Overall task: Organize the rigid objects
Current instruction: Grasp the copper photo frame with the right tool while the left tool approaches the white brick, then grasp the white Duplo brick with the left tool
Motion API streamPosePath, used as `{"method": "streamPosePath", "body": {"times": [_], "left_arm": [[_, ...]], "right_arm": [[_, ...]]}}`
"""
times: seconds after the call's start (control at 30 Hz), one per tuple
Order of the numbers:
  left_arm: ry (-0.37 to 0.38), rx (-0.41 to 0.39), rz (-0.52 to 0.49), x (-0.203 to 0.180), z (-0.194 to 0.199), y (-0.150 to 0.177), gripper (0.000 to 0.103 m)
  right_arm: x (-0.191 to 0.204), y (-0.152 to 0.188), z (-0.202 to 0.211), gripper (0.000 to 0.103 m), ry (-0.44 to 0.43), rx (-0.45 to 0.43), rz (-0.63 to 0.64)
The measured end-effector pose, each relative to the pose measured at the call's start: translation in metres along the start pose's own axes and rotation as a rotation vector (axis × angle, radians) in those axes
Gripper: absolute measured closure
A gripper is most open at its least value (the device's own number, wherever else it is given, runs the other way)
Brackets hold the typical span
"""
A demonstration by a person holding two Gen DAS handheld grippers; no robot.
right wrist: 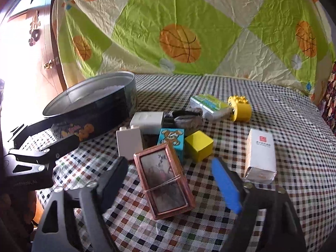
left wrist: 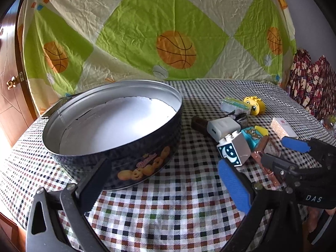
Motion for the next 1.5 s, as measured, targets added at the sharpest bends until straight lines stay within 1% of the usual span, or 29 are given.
{"method": "streamPosePath", "body": {"times": [0.07,0.1,0.17,0.2,0.23,0.27,0.33,0.43,0.57,0.7,0.83,0.9,1.03,1.13,1.23,1.27,1.3,1.33,1.37,1.4,1.5], "left_arm": [[0.004,0.003,0.007,0.000,0.000,0.001,0.000],[0.005,0.002,0.007,-0.001,0.000,0.001,0.000],[0.012,0.002,0.006,-0.002,0.000,0.001,0.000],[0.014,0.003,0.007,-0.003,0.000,0.001,0.000],[0.016,0.004,0.006,-0.004,0.000,0.001,0.000],[0.018,0.005,0.006,-0.004,-0.001,0.001,0.000],[0.024,0.008,-0.002,-0.008,-0.001,0.000,0.000],[0.039,0.011,-0.015,-0.015,-0.003,-0.004,0.000],[0.067,0.021,-0.039,-0.031,-0.010,-0.009,0.000],[0.097,0.047,-0.061,-0.049,-0.022,-0.013,0.002],[0.150,0.089,-0.070,-0.067,-0.034,-0.015,0.002],[0.167,0.104,-0.071,-0.074,-0.039,-0.017,0.005],[0.183,0.131,-0.074,-0.083,-0.052,-0.019,0.008],[0.169,0.170,-0.076,-0.087,-0.064,-0.015,0.014],[0.164,0.176,-0.086,-0.089,-0.065,-0.013,0.016],[0.166,0.176,-0.088,-0.088,-0.065,-0.012,0.017],[0.174,0.176,-0.092,-0.090,-0.064,-0.012,0.022],[0.178,0.180,-0.096,-0.091,-0.065,-0.011,0.024],[0.183,0.186,-0.100,-0.091,-0.066,-0.010,0.033],[0.192,0.195,-0.102,-0.092,-0.067,-0.008,0.045],[0.222,0.218,-0.091,-0.092,-0.070,-0.004,0.063]], "right_arm": [[0.003,0.004,-0.006,0.027,-0.011,0.033,0.015],[0.004,0.006,-0.009,0.029,-0.011,0.051,0.023],[0.007,0.011,-0.015,0.040,-0.018,0.084,0.036],[0.007,0.011,-0.016,0.050,-0.017,0.095,0.038],[0.007,0.012,-0.016,0.053,-0.020,0.097,0.039],[0.008,0.012,-0.014,0.053,-0.024,0.093,0.040],[0.009,0.009,-0.008,0.053,-0.028,0.056,0.047],[0.003,0.002,-0.001,0.053,-0.028,0.010,0.006],[-0.018,-0.009,0.003,0.053,0.026,-0.030,-0.052],[-0.037,-0.010,0.002,0.053,0.065,-0.033,-0.095],[-0.051,-0.015,0.003,0.053,0.122,-0.050,-0.102],[-0.055,-0.017,0.003,0.053,0.138,-0.053,-0.097],[-0.059,-0.016,0.001,0.053,0.113,-0.049,-0.118],[-0.056,-0.016,0.001,0.053,0.104,-0.053,-0.110],[-0.056,-0.015,0.001,0.053,0.094,-0.055,-0.115],[-0.056,-0.015,0.001,0.053,0.092,-0.055,-0.117],[-0.055,-0.015,0.001,0.053,0.093,-0.057,-0.115],[-0.054,-0.015,0.001,0.053,0.095,-0.061,-0.109],[-0.053,-0.015,0.002,0.053,0.098,-0.066,-0.101],[-0.053,-0.016,0.003,0.053,0.101,-0.069,-0.095],[-0.053,-0.016,0.004,0.053,0.102,-0.075,-0.095]]}}
Point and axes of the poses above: each gripper's, at about its wrist camera, not at the fingertips, and z roughly against the way its jaws point, x to its left, y to its underside, the point moved 10 cm from there along -z, roughly the way its jaws point, and after that the axes turned 4 degrees about -z, right-handed, at the moved point
